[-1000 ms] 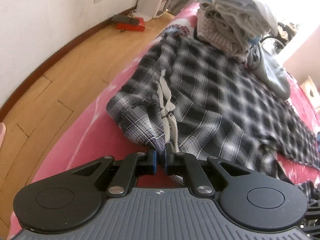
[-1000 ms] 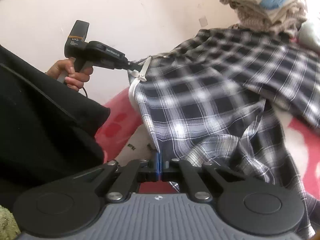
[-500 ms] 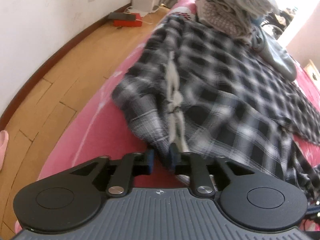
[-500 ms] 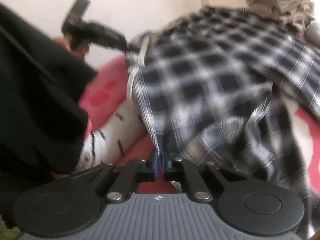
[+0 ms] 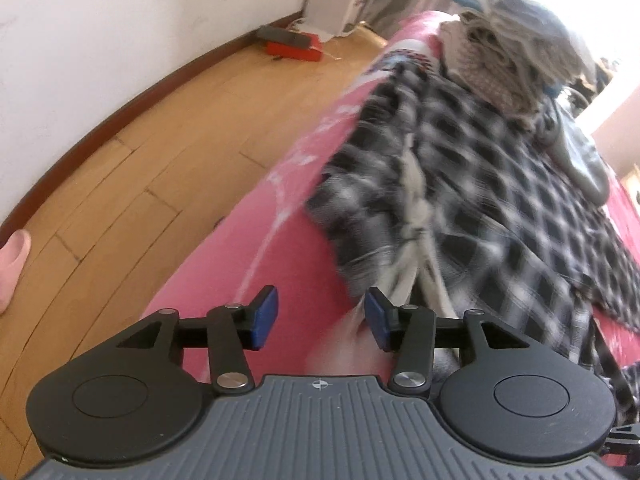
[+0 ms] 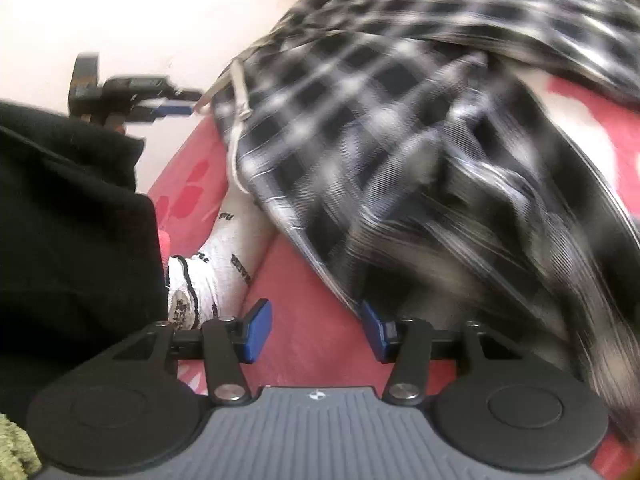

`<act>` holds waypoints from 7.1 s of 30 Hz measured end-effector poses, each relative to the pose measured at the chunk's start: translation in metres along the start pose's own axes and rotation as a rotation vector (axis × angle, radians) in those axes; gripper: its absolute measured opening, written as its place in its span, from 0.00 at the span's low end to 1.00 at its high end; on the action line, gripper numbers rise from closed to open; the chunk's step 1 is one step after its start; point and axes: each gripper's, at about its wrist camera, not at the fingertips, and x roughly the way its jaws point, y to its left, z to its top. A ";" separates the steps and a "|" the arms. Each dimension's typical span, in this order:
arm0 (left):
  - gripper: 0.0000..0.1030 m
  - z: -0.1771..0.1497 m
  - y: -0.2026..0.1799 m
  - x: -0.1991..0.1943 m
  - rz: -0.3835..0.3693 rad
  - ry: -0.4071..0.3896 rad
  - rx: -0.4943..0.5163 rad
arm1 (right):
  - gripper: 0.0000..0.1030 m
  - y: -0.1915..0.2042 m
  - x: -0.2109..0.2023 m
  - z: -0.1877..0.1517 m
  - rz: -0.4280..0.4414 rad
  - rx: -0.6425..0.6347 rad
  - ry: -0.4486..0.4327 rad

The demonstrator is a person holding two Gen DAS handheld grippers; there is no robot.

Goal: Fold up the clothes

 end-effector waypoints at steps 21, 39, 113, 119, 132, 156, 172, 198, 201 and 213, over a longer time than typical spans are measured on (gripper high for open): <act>0.47 0.016 -0.279 -0.004 -0.366 -0.136 0.802 | 0.50 -0.019 -0.119 -0.037 -0.271 0.191 -0.455; 0.47 -0.125 -0.360 0.036 -0.556 -0.003 1.527 | 0.37 -0.028 -0.083 -0.077 -0.684 -0.418 -0.068; 0.47 -0.208 -0.440 0.042 -0.466 -0.021 1.455 | 0.06 -0.202 -0.319 -0.127 -0.655 0.908 -0.753; 0.47 -0.216 -0.434 0.051 -0.419 0.008 1.500 | 0.12 -0.224 -0.332 -0.115 -0.986 0.869 -0.743; 0.47 -0.229 -0.428 0.049 -0.385 -0.009 1.573 | 0.38 -0.207 -0.251 -0.140 -0.521 1.048 -0.585; 0.09 -0.095 -0.410 0.105 -0.473 0.191 0.871 | 0.53 -0.261 -0.199 -0.061 -0.032 1.062 -0.696; 0.38 -0.088 -0.401 0.068 -0.512 0.052 1.002 | 0.68 -0.277 -0.197 -0.072 0.145 1.191 -0.722; 0.05 -0.133 -0.431 0.087 -0.464 0.010 1.221 | 0.13 -0.277 -0.264 -0.125 -0.246 1.302 -0.925; 0.02 -0.130 -0.429 0.084 -0.468 0.001 1.202 | 0.17 -0.284 -0.295 -0.076 -0.220 1.105 -0.935; 0.01 -0.124 -0.424 0.092 -0.449 0.059 1.120 | 0.51 -0.291 -0.276 -0.059 -0.347 1.156 -0.774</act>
